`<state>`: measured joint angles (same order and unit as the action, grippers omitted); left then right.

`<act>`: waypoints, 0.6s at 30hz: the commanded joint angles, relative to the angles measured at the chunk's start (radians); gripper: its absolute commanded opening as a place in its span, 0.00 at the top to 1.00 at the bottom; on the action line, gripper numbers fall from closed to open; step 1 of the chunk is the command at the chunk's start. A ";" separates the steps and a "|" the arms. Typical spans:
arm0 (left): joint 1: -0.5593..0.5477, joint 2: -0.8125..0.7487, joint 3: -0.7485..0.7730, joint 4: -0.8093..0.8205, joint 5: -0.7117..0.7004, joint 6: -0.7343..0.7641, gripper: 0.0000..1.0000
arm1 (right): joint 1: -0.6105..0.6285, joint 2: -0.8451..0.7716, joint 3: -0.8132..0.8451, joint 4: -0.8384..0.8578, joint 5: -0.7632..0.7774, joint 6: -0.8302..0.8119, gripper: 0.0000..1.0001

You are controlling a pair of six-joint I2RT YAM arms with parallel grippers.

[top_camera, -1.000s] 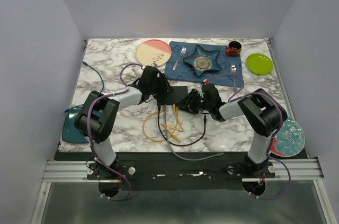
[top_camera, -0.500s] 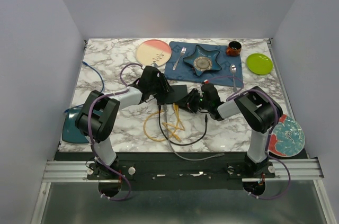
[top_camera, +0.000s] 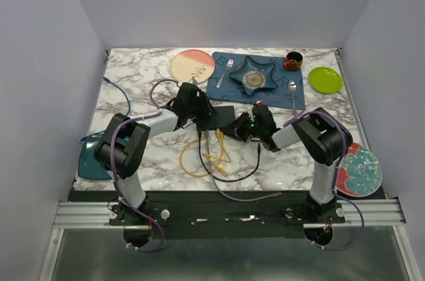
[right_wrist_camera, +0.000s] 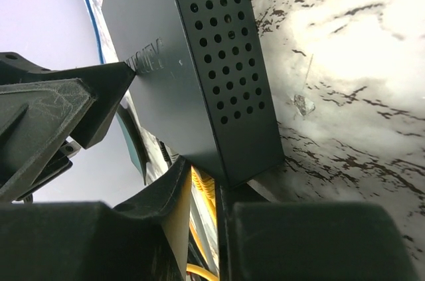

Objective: Pull the plug from the switch port

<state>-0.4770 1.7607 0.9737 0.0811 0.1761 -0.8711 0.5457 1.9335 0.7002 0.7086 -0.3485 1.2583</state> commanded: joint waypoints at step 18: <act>-0.046 -0.109 -0.175 0.120 0.117 -0.081 0.41 | -0.010 0.036 -0.053 0.088 0.040 -0.074 0.99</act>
<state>-0.5049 1.6382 0.8013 0.1692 0.2516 -0.9340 0.5430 1.9488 0.6693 0.7959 -0.3481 1.2289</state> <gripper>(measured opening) 0.589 0.209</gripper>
